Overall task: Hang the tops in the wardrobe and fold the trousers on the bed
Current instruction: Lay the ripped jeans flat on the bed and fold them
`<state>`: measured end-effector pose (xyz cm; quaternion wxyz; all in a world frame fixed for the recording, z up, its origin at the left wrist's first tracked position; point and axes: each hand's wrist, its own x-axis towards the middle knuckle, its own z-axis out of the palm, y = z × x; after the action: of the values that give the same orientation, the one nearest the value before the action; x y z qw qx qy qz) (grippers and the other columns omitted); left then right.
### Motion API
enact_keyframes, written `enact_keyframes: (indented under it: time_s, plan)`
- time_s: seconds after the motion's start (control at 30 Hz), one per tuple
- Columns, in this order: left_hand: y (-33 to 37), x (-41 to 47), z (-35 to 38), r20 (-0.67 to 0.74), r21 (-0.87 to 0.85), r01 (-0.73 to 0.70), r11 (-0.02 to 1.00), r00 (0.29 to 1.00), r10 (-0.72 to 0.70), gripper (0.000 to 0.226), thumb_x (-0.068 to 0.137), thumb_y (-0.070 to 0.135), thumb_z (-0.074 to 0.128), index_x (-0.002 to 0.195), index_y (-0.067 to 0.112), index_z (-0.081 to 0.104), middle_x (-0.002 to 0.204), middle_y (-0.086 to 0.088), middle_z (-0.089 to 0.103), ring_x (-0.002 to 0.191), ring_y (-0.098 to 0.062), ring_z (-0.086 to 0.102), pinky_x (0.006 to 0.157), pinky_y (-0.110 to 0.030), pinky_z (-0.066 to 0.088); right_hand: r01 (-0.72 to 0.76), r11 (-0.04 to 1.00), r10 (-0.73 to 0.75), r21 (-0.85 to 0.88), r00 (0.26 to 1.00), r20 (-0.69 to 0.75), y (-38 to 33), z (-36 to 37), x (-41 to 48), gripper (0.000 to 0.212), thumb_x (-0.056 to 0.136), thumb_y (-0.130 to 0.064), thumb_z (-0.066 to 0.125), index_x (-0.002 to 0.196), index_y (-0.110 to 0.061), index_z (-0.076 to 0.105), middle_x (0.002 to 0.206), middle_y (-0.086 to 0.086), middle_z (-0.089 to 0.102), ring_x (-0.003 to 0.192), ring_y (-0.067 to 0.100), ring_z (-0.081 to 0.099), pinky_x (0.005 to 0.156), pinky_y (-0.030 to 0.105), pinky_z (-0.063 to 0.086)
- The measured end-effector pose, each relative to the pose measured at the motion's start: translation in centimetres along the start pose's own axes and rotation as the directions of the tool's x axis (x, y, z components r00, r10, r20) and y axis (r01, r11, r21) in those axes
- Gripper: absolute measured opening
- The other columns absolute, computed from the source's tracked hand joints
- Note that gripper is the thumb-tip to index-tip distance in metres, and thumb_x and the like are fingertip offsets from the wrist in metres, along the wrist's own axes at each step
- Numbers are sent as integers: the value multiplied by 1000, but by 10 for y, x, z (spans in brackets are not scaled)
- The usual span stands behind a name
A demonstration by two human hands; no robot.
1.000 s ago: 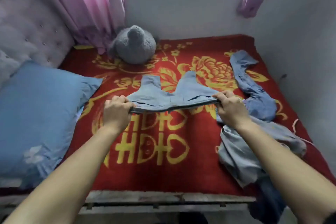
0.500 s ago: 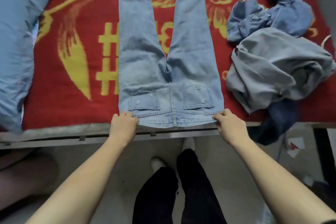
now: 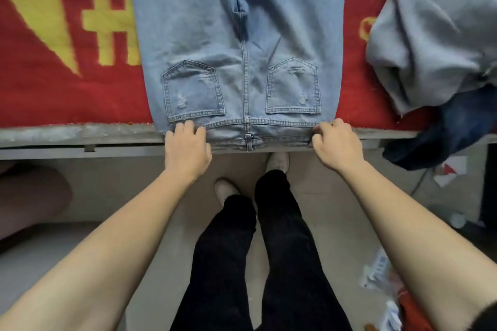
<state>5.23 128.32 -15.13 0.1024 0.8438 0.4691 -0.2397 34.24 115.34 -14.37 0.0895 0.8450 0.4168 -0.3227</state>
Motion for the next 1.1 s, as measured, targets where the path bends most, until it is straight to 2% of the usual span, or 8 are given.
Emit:
enact_keyframes:
  time_s: [0.13, 0.27, 0.37, 0.5, 0.63, 0.73, 0.87, 1.1]
  plan:
    - [42, 27, -8, -239, -223, -225, 949, 956, 171, 47, 85, 20, 62, 131, 13, 57, 139, -20, 50, 120, -39, 50, 87, -51, 44, -45, 939, 133, 341, 961, -241, 3, -15, 29, 37, 97, -27, 52, 130, -10, 50, 127, 19, 49, 113, 38, 51, 92, 43, 41]
    - [87, 48, -2, -15, -149, -200, 968, 980, 200, 58, 99, 39, 37, 155, 29, 23, 165, -9, 8, 150, -28, 11, 112, -50, 24, -122, 795, 296, 594, 933, -206, 11, -29, 80, 56, 97, -40, 53, 143, -11, 43, 121, 4, 60, 117, 24, 56, 102, 34, 37]
    - [105, 49, 2, 100, -85, -100, 991, 989, 109, 72, 92, 40, 43, 156, 26, 13, 164, -13, -7, 151, -31, -3, 116, -56, 14, -167, 770, 329, 615, 931, -159, 20, -36, 106, 48, 92, -55, 54, 124, -19, 61, 94, -11, 61, 108, 17, 61, 90, 26, 39]
    - [140, 43, -19, -57, -260, 17, 965, 998, -33, 47, 83, 29, 56, 126, 11, 54, 145, -19, 37, 133, -36, 33, 101, -48, 28, -170, 736, 291, 655, 954, -79, 28, -48, 120, 41, 87, -63, 56, 101, -25, 64, 100, -11, 64, 101, 13, 62, 94, 31, 47]
    - [187, 56, -31, -216, -447, -99, 889, 976, 0, 25, 86, 29, 61, 100, 8, 59, 103, -12, 57, 96, -32, 51, 77, -40, 36, -120, 638, 237, 761, 971, -45, 30, -58, 129, 30, 92, -52, 59, 102, -25, 67, 104, -4, 71, 91, 9, 63, 87, 35, 51]
    - [225, 72, -30, -115, -397, -144, 906, 988, 107, 43, 90, 52, 56, 98, 11, 62, 102, -9, 59, 98, -30, 51, 76, -40, 39, -116, 565, 210, 817, 978, -6, 31, -63, 134, 21, 94, -46, 60, 96, -27, 69, 95, -12, 71, 82, 2, 62, 70, 20, 49]
    - [258, 91, -25, 77, -293, 51, 955, 997, -30, 72, 74, 76, 57, 106, 12, 66, 113, -7, 55, 108, -28, 46, 83, -42, 40, -126, 488, 195, 864, 980, 33, 35, -63, 138, 16, 93, -40, 65, 102, -27, 71, 91, -18, 71, 78, -5, 63, 61, 9, 45]
    - [234, 84, -43, 174, -575, 59, 816, 983, 52, 22, 75, 37, 62, 80, 16, 61, 96, -7, 56, 96, -27, 49, 69, -37, 43, -162, 342, 141, 925, 983, 120, 17, -81, 129, 13, 97, -22, 62, 107, -18, 69, 85, -10, 69, 57, -9, 59, 48, 7, 41]
